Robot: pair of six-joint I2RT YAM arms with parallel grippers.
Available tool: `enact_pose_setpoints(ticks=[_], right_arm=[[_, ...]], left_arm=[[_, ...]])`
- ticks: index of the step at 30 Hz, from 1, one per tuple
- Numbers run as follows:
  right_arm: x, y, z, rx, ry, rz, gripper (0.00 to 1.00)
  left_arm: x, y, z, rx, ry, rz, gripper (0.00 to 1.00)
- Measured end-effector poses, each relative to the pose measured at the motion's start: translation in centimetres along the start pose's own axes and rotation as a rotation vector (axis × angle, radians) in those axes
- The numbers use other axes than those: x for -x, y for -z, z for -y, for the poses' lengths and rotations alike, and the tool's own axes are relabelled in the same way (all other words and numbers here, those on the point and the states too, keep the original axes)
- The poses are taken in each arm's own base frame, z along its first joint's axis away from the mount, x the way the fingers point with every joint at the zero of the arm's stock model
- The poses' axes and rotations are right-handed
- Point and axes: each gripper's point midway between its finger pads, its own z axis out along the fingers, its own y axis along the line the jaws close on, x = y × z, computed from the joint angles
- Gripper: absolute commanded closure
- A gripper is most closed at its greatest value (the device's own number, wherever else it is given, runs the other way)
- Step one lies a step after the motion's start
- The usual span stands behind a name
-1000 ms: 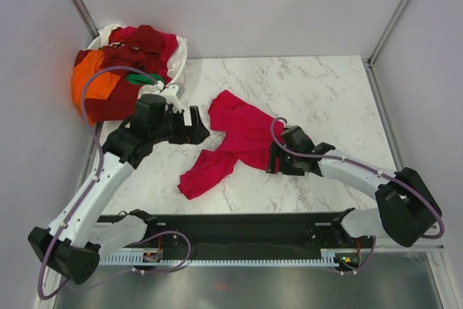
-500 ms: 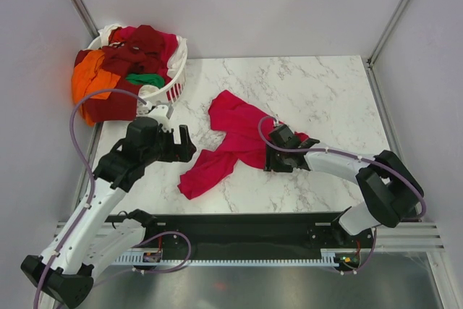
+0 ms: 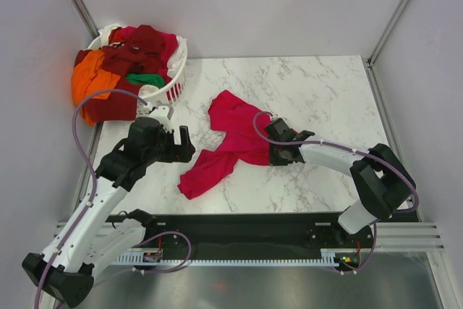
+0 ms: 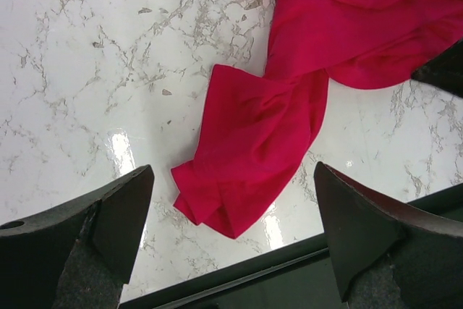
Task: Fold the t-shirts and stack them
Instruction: Flatten the tshirt out
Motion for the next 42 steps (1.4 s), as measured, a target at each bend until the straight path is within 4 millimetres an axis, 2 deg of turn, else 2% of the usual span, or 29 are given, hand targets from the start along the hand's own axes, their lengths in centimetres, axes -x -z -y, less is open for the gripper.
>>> enact_pose_setpoints(ticks=[2, 4, 5, 6, 7, 8, 9, 10, 11, 12, 13, 14, 15, 16, 17, 18, 21, 22, 23, 25, 27, 31, 33, 39, 42], right_arm=[[2.1, 1.5, 0.3, -0.041, 0.025, 0.009, 1.0], [7.4, 4.5, 0.0, -0.041, 0.014, 0.099, 1.0], [11.0, 6.8, 0.3, -0.028, -0.018, 0.173, 1.0], [15.1, 9.7, 1.2, -0.013, -0.066, 0.275, 1.0], [18.2, 12.6, 2.7, -0.015, -0.113, 0.37, 1.0], [21.3, 16.6, 5.2, -0.033, -0.168, 0.482, 1.0], [23.5, 20.8, 8.0, -0.072, -0.222, 0.6, 1.0], [24.6, 24.5, 10.4, -0.118, -0.269, 0.701, 1.0], [24.6, 27.9, 12.0, -0.15, -0.303, 0.785, 1.0], [23.8, 30.1, 12.5, -0.158, -0.317, 0.834, 1.0], [22.9, 31.5, 12.5, -0.147, -0.318, 0.862, 1.0], [21.9, 31.9, 12.2, -0.13, -0.313, 0.876, 1.0], [20.9, 31.6, 12.1, -0.121, -0.309, 0.868, 1.0], [19.8, 29.8, 12.3, -0.128, -0.308, 0.824, 1.0], [18.9, 27.7, 12.5, -0.136, -0.304, 0.772, 1.0], [17.6, 24.6, 12.9, -0.155, -0.3, 0.685, 1.0], [12.9, 16.6, 13.8, -0.202, -0.284, 0.425, 1.0], [11.1, 14.7, 14.1, -0.218, -0.28, 0.346, 1.0], [9.7, 13.6, 14.3, -0.227, -0.277, 0.291, 1.0], [8.5, 13.3, 14.5, -0.235, -0.277, 0.25, 1.0], [8.9, 13.6, 14.3, -0.224, -0.278, 0.272, 1.0], [9.8, 14.0, 13.9, -0.199, -0.277, 0.3, 1.0], [9.8, 14.0, 13.6, -0.186, -0.275, 0.299, 1.0], [9.8, 13.9, 13.1, -0.155, -0.264, 0.292, 1.0], [9.9, 13.9, 12.8, -0.14, -0.255, 0.291, 1.0]], left_arm=[[-0.1, -0.2, -0.1, 0.007, 0.0, -0.007, 0.0], [-0.1, -0.3, -0.2, 0.01, 0.0, -0.01, 0.0], [-0.1, -0.3, -0.2, 0.012, 0.0, -0.01, 0.0], [-0.1, -0.3, -0.2, 0.015, 0.0, -0.009, 0.0], [-0.1, -0.3, -0.3, 0.017, 0.0, -0.008, 0.01], [-0.1, -0.3, -0.3, 0.02, 0.0, -0.007, 0.01], [0.0, -0.3, -0.5, 0.027, 0.0, -0.005, 0.01], [0.0, -0.3, -0.5, 0.03, 0.0, -0.004, 0.01], [0.0, -0.3, -0.6, 0.033, 0.0, -0.003, 0.01], [0.0, -0.3, -0.6, 0.034, 0.0, -0.003, 0.02], [0.0, -0.4, -0.6, 0.034, 0.0, -0.005, 0.03], [-0.1, -0.4, -0.6, 0.035, 0.0, -0.008, 0.03], [-0.2, -0.5, -0.6, 0.036, -0.001, -0.014, 0.03], [-0.3, -0.7, -0.6, 0.036, -0.002, -0.021, 0.03], [-0.4, -0.9, -0.5, 0.034, -0.005, -0.032, 0.03], [-0.6, -1.0, -0.3, 0.031, -0.01, -0.041, 0.04], [-1.6, -1.8, 1.0, 0.004, -0.032, -0.089, 0.07], [-2.1, -2.1, 1.6, -0.007, -0.036, -0.111, 0.07], [-2.8, -2.6, 2.4, -0.021, -0.046, -0.143, 0.07], [-4.3, -3.9, 4.2, -0.034, -0.076, -0.205, 0.06], [-5.8, -5.8, 6.1, -0.048, -0.103, -0.272, 0.0], [-6.7, -10.2, 8.4, -0.055, -0.108, -0.347, 0.0], [-6.3, -12.6, 9.7, -0.059, -0.108, -0.364, 0.0], [-2.2, -20.3, 14.9, -0.126, -0.113, -0.311, 0.02], [-1.9, -22.9, 16.1, -0.161, -0.11, -0.313, 0.08]])
